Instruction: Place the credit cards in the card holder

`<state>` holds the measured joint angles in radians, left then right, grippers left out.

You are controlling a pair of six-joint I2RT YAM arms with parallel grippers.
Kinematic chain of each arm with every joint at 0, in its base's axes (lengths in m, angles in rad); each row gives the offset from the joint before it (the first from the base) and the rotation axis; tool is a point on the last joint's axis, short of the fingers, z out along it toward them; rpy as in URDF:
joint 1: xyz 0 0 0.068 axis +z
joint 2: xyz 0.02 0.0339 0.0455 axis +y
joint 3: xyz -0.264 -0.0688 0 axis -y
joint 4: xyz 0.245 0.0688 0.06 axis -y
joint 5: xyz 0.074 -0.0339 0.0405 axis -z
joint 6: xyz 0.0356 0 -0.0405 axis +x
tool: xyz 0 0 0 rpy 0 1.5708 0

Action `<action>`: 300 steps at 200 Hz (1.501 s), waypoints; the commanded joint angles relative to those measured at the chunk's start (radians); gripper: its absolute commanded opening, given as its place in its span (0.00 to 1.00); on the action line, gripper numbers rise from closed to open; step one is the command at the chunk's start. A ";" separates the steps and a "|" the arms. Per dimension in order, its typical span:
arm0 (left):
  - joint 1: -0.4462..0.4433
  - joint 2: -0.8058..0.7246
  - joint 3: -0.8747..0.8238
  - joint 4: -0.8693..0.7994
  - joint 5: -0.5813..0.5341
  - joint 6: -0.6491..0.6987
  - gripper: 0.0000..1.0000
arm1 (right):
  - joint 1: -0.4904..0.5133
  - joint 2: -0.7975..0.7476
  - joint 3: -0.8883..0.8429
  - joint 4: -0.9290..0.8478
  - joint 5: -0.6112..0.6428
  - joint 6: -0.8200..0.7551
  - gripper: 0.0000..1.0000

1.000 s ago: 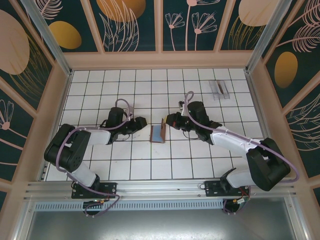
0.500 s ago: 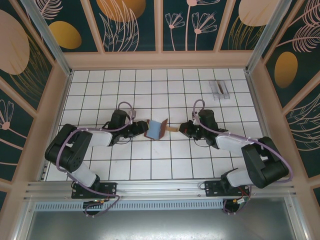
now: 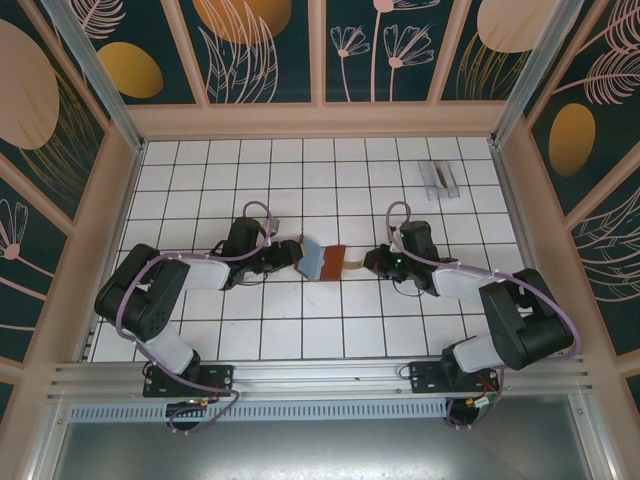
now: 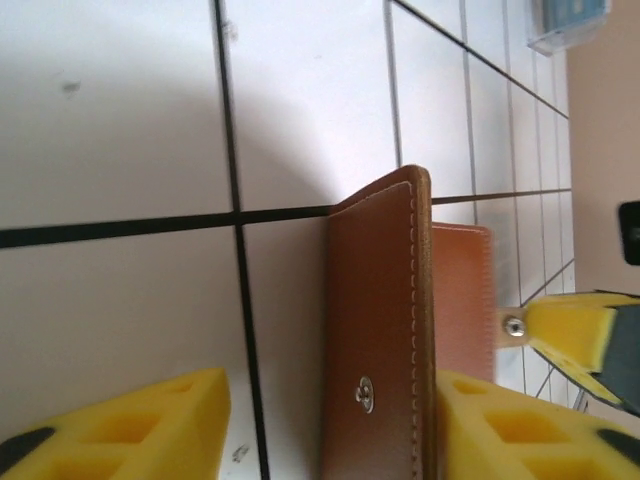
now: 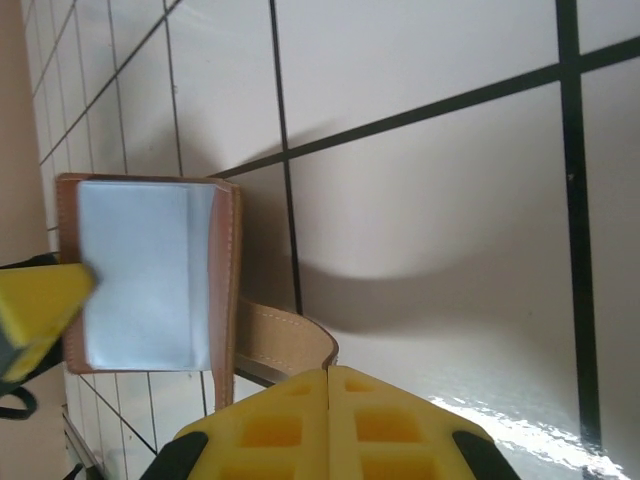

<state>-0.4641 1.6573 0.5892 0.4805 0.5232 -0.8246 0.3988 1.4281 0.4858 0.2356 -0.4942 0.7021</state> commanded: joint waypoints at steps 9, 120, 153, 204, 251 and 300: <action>-0.002 -0.039 0.002 0.038 0.022 -0.023 0.62 | -0.008 0.030 -0.001 0.007 0.012 -0.036 0.00; -0.002 -0.002 0.029 0.005 0.041 0.010 0.30 | -0.005 0.036 0.044 -0.051 0.073 -0.088 0.15; -0.002 -0.011 0.033 -0.012 0.026 0.010 0.40 | 0.001 0.035 0.058 -0.053 0.088 -0.098 0.11; -0.003 -0.008 0.034 0.001 0.043 0.004 0.29 | 0.032 -0.012 0.080 -0.085 0.148 -0.123 0.25; -0.002 -0.024 0.033 0.001 0.043 0.002 0.30 | 0.142 -0.156 0.165 -0.205 0.342 -0.166 0.39; -0.002 -0.030 0.029 0.014 0.050 -0.008 0.29 | 0.254 -0.082 0.132 0.026 0.197 0.062 0.32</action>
<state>-0.4641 1.6489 0.6029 0.4889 0.5522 -0.8318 0.6418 1.2926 0.6640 0.1238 -0.2211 0.6182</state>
